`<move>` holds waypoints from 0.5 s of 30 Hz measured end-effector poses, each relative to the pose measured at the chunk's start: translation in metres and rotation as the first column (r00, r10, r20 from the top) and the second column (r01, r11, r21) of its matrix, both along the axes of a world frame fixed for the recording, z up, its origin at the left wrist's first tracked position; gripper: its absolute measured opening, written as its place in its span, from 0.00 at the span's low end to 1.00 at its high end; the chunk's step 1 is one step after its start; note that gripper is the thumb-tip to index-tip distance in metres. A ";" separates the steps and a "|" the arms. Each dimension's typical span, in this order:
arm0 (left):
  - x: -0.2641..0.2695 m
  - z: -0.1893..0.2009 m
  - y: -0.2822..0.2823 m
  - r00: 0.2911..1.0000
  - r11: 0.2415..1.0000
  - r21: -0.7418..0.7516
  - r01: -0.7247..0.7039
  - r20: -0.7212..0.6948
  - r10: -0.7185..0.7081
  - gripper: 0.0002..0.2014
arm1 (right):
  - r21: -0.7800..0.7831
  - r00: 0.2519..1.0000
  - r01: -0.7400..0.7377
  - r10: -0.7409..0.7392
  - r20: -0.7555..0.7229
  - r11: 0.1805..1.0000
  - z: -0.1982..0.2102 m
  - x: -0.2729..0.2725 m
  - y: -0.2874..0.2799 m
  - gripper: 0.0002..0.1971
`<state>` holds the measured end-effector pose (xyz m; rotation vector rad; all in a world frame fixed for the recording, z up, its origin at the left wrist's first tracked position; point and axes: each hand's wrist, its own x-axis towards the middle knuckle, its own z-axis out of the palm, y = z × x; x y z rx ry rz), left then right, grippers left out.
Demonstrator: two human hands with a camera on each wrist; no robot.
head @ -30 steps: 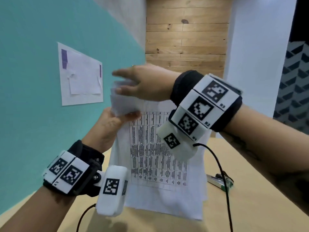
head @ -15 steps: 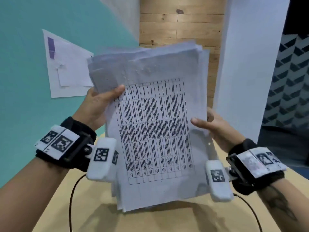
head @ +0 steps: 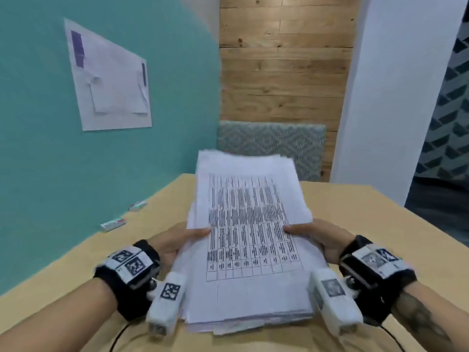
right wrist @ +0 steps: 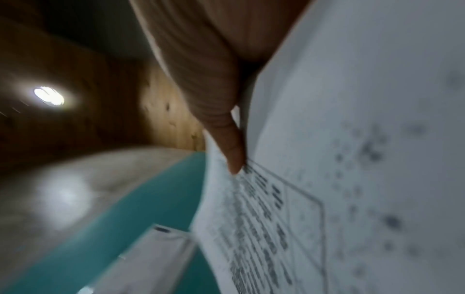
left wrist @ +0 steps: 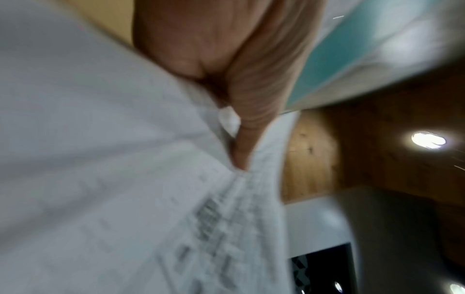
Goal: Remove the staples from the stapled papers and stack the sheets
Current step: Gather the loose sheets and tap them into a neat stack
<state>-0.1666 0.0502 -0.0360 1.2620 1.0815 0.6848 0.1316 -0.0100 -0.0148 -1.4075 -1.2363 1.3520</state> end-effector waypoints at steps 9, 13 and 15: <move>0.003 -0.024 0.007 1.000 0.976 -0.216 -0.010 -0.011 0.008 0.25 | -0.256 0.993 0.110 -0.098 0.061 0.960 -0.042 0.019 0.010 0.28; 0.009 -0.033 -0.006 0.993 0.985 -0.122 -0.119 0.011 0.121 0.24 | -0.298 0.976 0.209 -0.177 0.129 0.931 -0.063 0.005 0.014 0.25; 0.004 -0.031 -0.007 0.995 0.986 -0.134 -0.097 0.020 0.101 0.25 | -0.310 0.972 0.212 -0.165 0.169 0.927 -0.070 0.008 0.016 0.31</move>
